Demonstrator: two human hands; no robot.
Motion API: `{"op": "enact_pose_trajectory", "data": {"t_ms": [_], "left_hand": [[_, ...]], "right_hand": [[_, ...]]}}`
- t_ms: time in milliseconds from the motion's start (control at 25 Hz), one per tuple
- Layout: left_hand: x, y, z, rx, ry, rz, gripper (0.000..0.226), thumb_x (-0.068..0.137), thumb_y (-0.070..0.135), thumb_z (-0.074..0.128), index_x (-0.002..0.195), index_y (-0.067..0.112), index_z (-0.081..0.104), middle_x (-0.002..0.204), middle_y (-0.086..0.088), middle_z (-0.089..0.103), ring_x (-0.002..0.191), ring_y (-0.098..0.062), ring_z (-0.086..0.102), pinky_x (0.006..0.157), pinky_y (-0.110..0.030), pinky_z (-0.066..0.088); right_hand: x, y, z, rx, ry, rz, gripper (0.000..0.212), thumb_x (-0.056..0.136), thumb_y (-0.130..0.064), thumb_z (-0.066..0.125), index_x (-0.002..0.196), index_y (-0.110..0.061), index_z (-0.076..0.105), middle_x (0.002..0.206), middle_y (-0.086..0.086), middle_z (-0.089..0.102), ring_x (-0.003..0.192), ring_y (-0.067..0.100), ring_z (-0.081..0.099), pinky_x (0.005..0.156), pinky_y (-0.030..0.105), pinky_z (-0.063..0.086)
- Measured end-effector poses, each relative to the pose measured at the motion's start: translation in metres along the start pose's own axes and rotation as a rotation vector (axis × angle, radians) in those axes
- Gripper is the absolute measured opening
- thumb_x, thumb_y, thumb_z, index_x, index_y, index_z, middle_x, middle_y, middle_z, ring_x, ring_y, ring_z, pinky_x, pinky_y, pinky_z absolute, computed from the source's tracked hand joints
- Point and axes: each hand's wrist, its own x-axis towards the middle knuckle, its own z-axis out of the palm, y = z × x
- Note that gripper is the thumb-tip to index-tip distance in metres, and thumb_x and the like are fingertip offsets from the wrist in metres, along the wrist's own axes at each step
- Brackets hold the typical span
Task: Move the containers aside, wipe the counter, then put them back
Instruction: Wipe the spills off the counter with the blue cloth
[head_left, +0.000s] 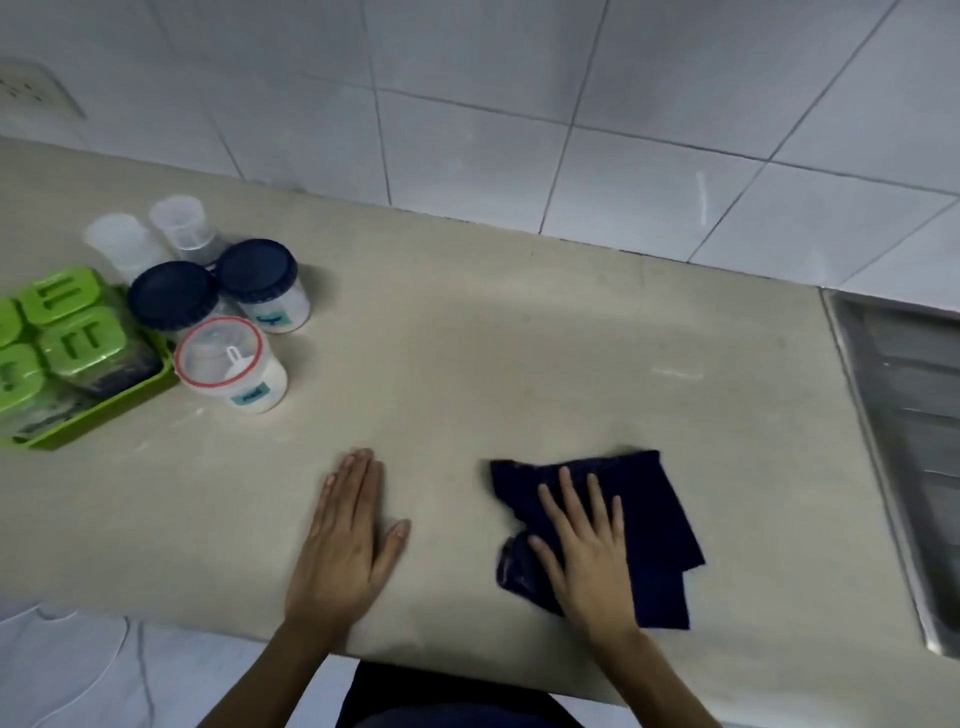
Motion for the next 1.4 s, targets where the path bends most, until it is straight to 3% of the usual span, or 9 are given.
{"op": "enact_pose_trajectory", "data": {"t_ms": [240, 440, 600, 720, 800, 880, 1120, 1280, 1400], "left_hand": [[-0.001, 0.001, -0.004, -0.023, -0.011, -0.03, 0.071, 0.094, 0.048, 0.035, 0.15, 0.007, 0.023, 0.16, -0.007, 0.018, 0.149, -0.019, 0.014, 0.122, -0.037, 0.008], [0.001, -0.002, -0.002, -0.05, 0.009, -0.031, 0.071, 0.092, 0.046, 0.042, 0.148, 0.004, 0.028, 0.159, -0.009, 0.021, 0.149, -0.021, 0.016, 0.121, -0.039, 0.012], [0.0, -0.003, 0.0, -0.047, 0.019, -0.031, 0.072, 0.092, 0.047, 0.042, 0.148, 0.004, 0.027, 0.16, -0.009, 0.02, 0.149, -0.022, 0.016, 0.121, -0.037, 0.011], [0.001, -0.002, 0.001, -0.053, 0.026, -0.04, 0.072, 0.092, 0.048, 0.04, 0.148, 0.004, 0.028, 0.159, -0.01, 0.022, 0.148, -0.021, 0.017, 0.121, -0.036, 0.011], [0.002, -0.002, -0.001, -0.051, 0.025, -0.05, 0.072, 0.092, 0.049, 0.04, 0.148, 0.005, 0.028, 0.159, -0.009, 0.022, 0.149, -0.019, 0.016, 0.121, -0.034, 0.009], [0.003, -0.001, -0.003, -0.046, 0.017, -0.05, 0.072, 0.092, 0.048, 0.042, 0.148, 0.005, 0.028, 0.159, -0.009, 0.023, 0.148, -0.018, 0.016, 0.122, -0.033, 0.008], [0.002, -0.001, -0.004, -0.044, -0.01, -0.063, 0.071, 0.092, 0.046, 0.046, 0.147, 0.004, 0.031, 0.158, -0.011, 0.025, 0.148, -0.018, 0.017, 0.122, -0.033, 0.009], [0.003, -0.001, -0.004, -0.026, -0.023, -0.058, 0.071, 0.093, 0.047, 0.043, 0.147, 0.003, 0.03, 0.158, -0.012, 0.024, 0.148, -0.02, 0.018, 0.122, -0.036, 0.013], [0.002, 0.0, -0.004, -0.013, -0.036, -0.06, 0.073, 0.093, 0.048, 0.04, 0.148, 0.004, 0.026, 0.159, -0.01, 0.02, 0.149, -0.02, 0.014, 0.122, -0.036, 0.011]], "right_hand": [[0.061, 0.01, 0.0, 0.004, -0.129, -0.655, 0.055, 0.098, -0.051, 0.036, 0.148, -0.03, 0.028, 0.158, -0.007, 0.021, 0.147, 0.015, 0.014, 0.119, 0.039, 0.008], [0.125, 0.082, -0.019, 0.14, 0.11, -0.048, 0.052, 0.098, -0.047, 0.035, 0.143, -0.022, 0.04, 0.155, -0.004, 0.03, 0.145, 0.021, 0.023, 0.12, 0.039, 0.009], [0.148, 0.014, -0.005, 0.176, 0.207, 0.407, 0.048, 0.098, -0.04, 0.039, 0.138, -0.016, 0.045, 0.154, 0.005, 0.033, 0.145, 0.03, 0.019, 0.118, 0.054, 0.005], [0.134, -0.036, 0.011, 0.109, 0.105, -0.052, 0.05, 0.096, -0.045, 0.034, 0.137, -0.02, 0.048, 0.152, 0.003, 0.037, 0.144, 0.031, 0.024, 0.117, 0.052, 0.008], [0.142, -0.014, 0.0, 0.041, -0.026, -0.522, 0.049, 0.099, -0.045, 0.035, 0.141, -0.023, 0.042, 0.155, -0.002, 0.031, 0.146, 0.023, 0.02, 0.118, 0.046, 0.009], [0.167, 0.029, -0.016, 0.04, -0.075, -0.697, 0.05, 0.099, -0.045, 0.036, 0.143, -0.022, 0.039, 0.156, -0.004, 0.028, 0.146, 0.015, 0.018, 0.119, 0.043, 0.014], [0.183, 0.023, -0.007, 0.177, 0.197, 0.313, 0.048, 0.099, -0.04, 0.037, 0.139, -0.015, 0.044, 0.155, 0.003, 0.032, 0.146, 0.027, 0.018, 0.118, 0.053, 0.007], [0.117, -0.018, 0.01, 0.127, 0.094, -0.259, 0.045, 0.093, -0.038, 0.04, 0.132, -0.019, 0.051, 0.15, 0.002, 0.041, 0.142, 0.029, 0.029, 0.117, 0.052, 0.011], [0.066, 0.052, -0.009, -0.054, -0.052, -0.705, 0.051, 0.095, -0.042, 0.043, 0.143, -0.027, 0.037, 0.155, -0.003, 0.031, 0.146, 0.02, 0.021, 0.118, 0.047, 0.011]]}}
